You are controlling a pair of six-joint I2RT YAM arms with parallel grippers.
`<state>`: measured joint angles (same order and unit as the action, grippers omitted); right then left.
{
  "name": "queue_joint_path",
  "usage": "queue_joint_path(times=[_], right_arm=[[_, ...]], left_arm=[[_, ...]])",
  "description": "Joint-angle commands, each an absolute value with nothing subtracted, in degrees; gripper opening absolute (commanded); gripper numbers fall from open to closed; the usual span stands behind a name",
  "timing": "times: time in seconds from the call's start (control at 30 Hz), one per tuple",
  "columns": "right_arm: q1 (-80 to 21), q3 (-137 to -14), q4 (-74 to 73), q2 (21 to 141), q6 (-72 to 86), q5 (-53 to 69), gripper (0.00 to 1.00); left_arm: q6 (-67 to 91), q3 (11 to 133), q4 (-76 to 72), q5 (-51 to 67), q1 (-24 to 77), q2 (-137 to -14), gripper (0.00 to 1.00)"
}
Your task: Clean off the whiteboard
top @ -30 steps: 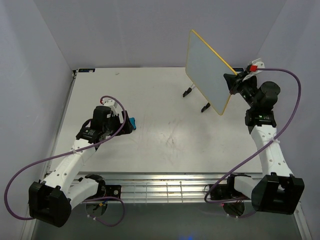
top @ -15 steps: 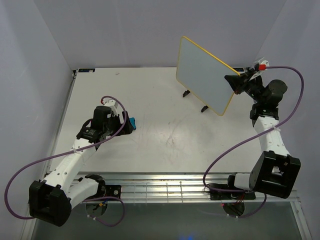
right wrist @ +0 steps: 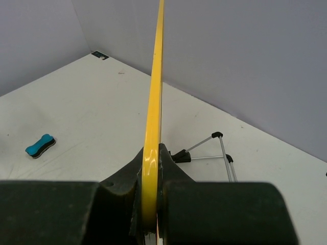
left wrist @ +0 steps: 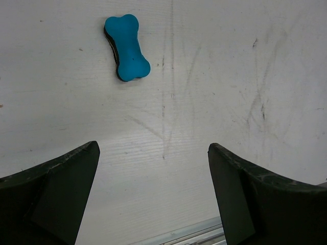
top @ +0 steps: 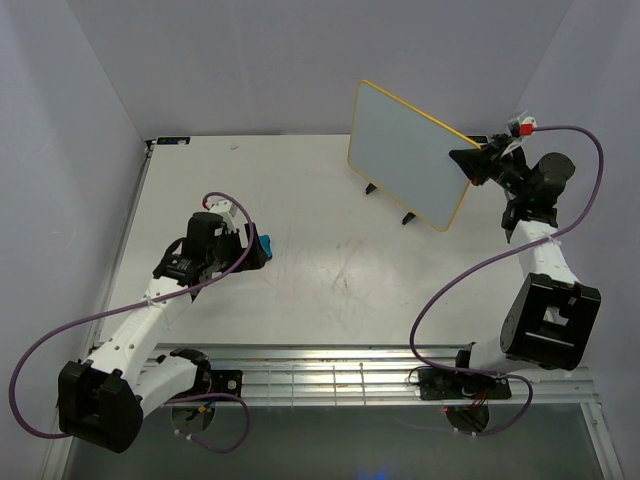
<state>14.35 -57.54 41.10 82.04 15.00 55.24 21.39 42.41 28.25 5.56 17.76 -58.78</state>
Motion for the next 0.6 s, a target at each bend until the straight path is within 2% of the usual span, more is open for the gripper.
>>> queue_joint_path(times=[0.0, 0.57], right_arm=[[15.1, -62.2, 51.9, 82.1, 15.7, 54.1, 0.08], [16.8, -65.5, 56.4, 90.4, 20.0, 54.5, 0.08]], left_arm=[[20.7, 41.8, 27.9, 6.6, 17.8, -57.9, 0.98], [20.4, 41.6, 27.5, 7.6, 17.9, -58.3, 0.98]])
